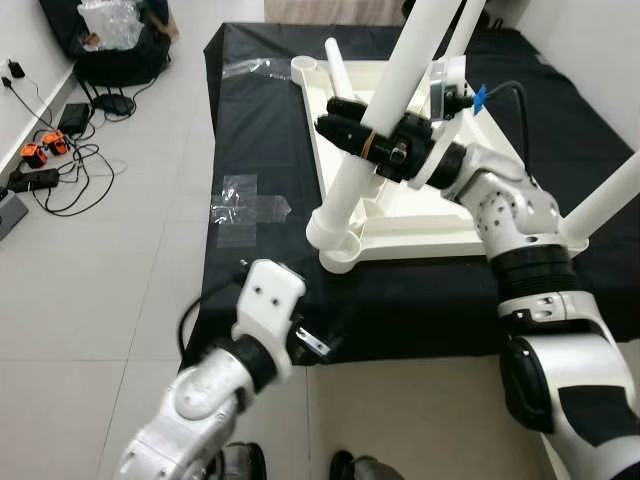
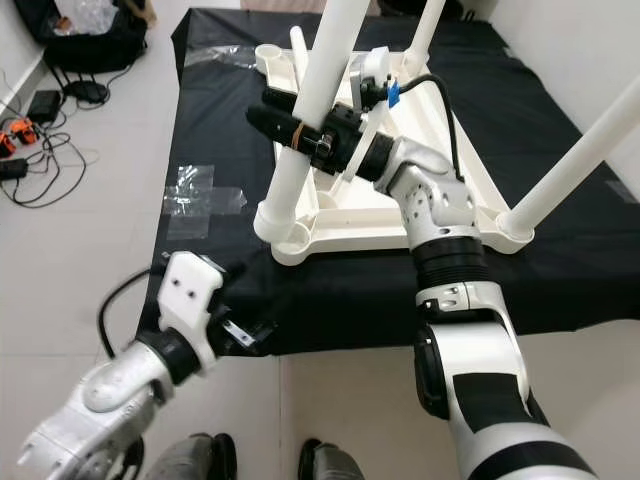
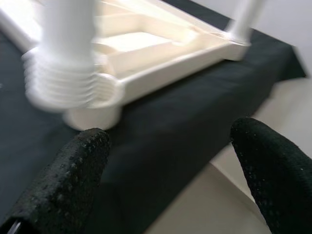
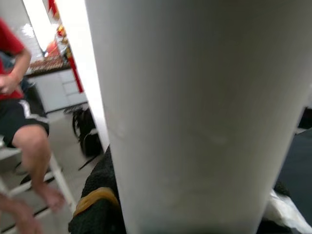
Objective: Building children table
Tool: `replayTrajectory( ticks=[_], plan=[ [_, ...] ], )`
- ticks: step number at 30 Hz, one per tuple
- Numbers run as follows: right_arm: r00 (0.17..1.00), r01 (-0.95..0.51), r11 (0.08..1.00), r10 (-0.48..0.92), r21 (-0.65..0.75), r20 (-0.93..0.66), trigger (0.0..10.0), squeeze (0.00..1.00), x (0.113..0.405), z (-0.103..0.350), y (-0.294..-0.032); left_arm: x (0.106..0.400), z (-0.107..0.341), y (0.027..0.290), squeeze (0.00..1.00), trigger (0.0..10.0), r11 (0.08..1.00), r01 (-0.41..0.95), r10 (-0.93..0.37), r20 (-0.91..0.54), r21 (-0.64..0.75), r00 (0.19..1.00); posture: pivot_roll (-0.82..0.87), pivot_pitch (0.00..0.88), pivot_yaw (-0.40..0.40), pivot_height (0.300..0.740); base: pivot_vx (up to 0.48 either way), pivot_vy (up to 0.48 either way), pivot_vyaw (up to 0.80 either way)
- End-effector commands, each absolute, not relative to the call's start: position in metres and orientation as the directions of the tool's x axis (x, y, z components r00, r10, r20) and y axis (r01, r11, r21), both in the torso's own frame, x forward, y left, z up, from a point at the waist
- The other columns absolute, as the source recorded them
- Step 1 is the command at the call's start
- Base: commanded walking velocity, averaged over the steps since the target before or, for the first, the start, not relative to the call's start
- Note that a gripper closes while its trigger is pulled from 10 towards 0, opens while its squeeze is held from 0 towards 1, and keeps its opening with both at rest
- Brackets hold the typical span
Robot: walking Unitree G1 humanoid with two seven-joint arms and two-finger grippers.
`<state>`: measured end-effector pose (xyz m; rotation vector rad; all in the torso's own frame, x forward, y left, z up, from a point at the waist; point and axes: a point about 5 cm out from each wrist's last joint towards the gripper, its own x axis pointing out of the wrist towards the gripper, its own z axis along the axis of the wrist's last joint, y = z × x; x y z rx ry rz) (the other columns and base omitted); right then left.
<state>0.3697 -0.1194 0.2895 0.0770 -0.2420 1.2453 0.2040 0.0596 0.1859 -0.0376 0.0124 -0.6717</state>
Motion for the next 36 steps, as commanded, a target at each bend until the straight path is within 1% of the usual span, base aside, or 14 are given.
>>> replayTrajectory(
  ticks=[1, 3, 6, 10, 13, 19, 20, 21, 24, 25, 27, 30, 31, 36],
  plan=[
    [0.254, -0.951, 0.284, 0.944, -0.126, 0.21, 0.0, 0.0, 0.368, 0.295, -0.116, 0.199, 0.188, 0.057, 0.0, 10.0, 0.778, 0.627, -0.627, -0.003, -0.036, 0.779, 0.08, 0.231, -0.064, 0.74, 0.0, 0.0, 0.0],
    [0.231, -0.954, 0.256, 0.96, -0.159, 0.157, 0.0, 0.0, 0.368, 0.292, -0.12, 0.195, 0.189, 0.057, 0.0, 10.0, 0.778, 0.627, -0.627, -0.002, -0.038, 0.779, 0.09, 0.254, -0.066, 0.74, 0.0, 0.0, 0.0],
    [0.23, -0.952, 0.252, 0.963, -0.174, 0.139, 0.0, 0.0, 0.369, 0.292, -0.124, 0.194, 0.19, 0.059, 0.0, 10.0, 0.781, 0.624, -0.625, -0.001, -0.029, 0.781, 0.1, 0.261, -0.064, 0.74, 0.0, 0.0, 0.0],
    [0.241, -0.942, 0.266, 0.961, -0.204, 0.138, 0.0, 0.0, 0.371, 0.3, -0.135, 0.196, 0.191, 0.064, 0.0, 10.0, 0.792, 0.61, -0.61, -0.001, -0.008, 0.792, 0.09, 0.269, -0.056, 0.74, 0.0, 0.0, 0.0],
    [0.229, -0.941, 0.257, 0.962, -0.219, 0.147, 0.0, 0.0, 0.37, 0.309, -0.14, 0.197, 0.191, 0.065, 0.0, 10.0, 0.796, 0.605, -0.605, -0.003, 0.001, 0.796, 0.09, 0.268, -0.054, 0.74, 0.0, 0.0, 0.0],
    [0.176, -0.951, 0.191, 0.981, -0.244, 0.082, 0.0, 0.0, 0.368, 0.314, -0.142, 0.198, 0.191, 0.064, 0.0, 10.0, 0.799, 0.601, -0.601, -0.008, 0.008, 0.799, 0.09, 0.274, -0.05, 0.74, 0.0, 0.0, 0.0],
    [0.167, -0.953, 0.18, 0.983, -0.244, 0.073, 0.0, 0.0, 0.367, 0.314, -0.142, 0.198, 0.191, 0.064, 0.0, 10.0, 0.799, 0.601, -0.601, -0.01, 0.012, 0.799, 0.08, 0.269, -0.053, 0.74, 0.0, 0.0, 0.0],
    [0.114, -0.958, 0.118, 0.993, -0.263, 0.031, 0.0, 0.0, 0.364, 0.311, -0.14, 0.197, 0.19, 0.064, 0.0, 10.0, 0.801, 0.598, -0.598, -0.015, 0.014, 0.801, 0.08, 0.258, -0.054, 0.74, 0.0, 0.0, 0.0],
    [0.108, -0.958, 0.111, 0.994, -0.265, 0.026, 0.0, 0.0, 0.363, 0.311, -0.14, 0.197, 0.19, 0.064, 0.0, 10.0, 0.801, 0.598, -0.598, -0.016, 0.014, 0.802, 0.08, 0.258, -0.054, 0.74, 0.0, 0.0, 0.0],
    [0.107, -0.954, 0.109, 0.994, -0.28, 0.023, 0.0, 0.0, 0.363, 0.311, -0.14, 0.197, 0.188, 0.064, 0.0, 10.0, 0.801, 0.598, -0.598, -0.021, 0.02, 0.801, 0.08, 0.226, -0.06, 0.74, 0.0, 0.0, 0.0],
    [0.105, -0.951, 0.106, 0.994, -0.291, 0.02, 0.0, 0.0, 0.362, 0.312, -0.139, 0.197, 0.187, 0.064, 0.0, 10.0, 0.801, 0.599, -0.598, -0.024, 0.024, 0.801, 0.08, 0.226, -0.06, 0.74, 0.0, 0.0, 0.0],
    [0.077, -0.953, 0.082, 0.997, -0.291, 0.027, 0.0, 0.0, 0.358, 0.309, -0.136, 0.197, 0.187, 0.061, 0.0, 10.0, 0.791, 0.61, -0.61, -0.023, 0.051, 0.792, 0.09, 0.208, -0.054, 0.74, 0.0, 0.0, 0.0],
    [0.055, -0.952, 0.062, 0.998, -0.298, 0.033, 0.0, 0.0, 0.354, 0.31, -0.134, 0.199, 0.188, 0.059, 0.0, 10.0, 0.785, 0.617, -0.618, -0.017, 0.055, 0.786, 0.09, 0.189, -0.048, 0.74, 0.0, 0.0, 0.0],
    [0.045, -0.953, 0.055, 0.998, -0.297, 0.042, 0.0, 0.0, 0.352, 0.309, -0.131, 0.201, 0.188, 0.06, 0.0, 10.0, 0.781, 0.62, -0.621, -0.016, 0.068, 0.784, 0.08, 0.178, -0.045, 0.74, 0.0, 0.0, 0.0]
  ],
)
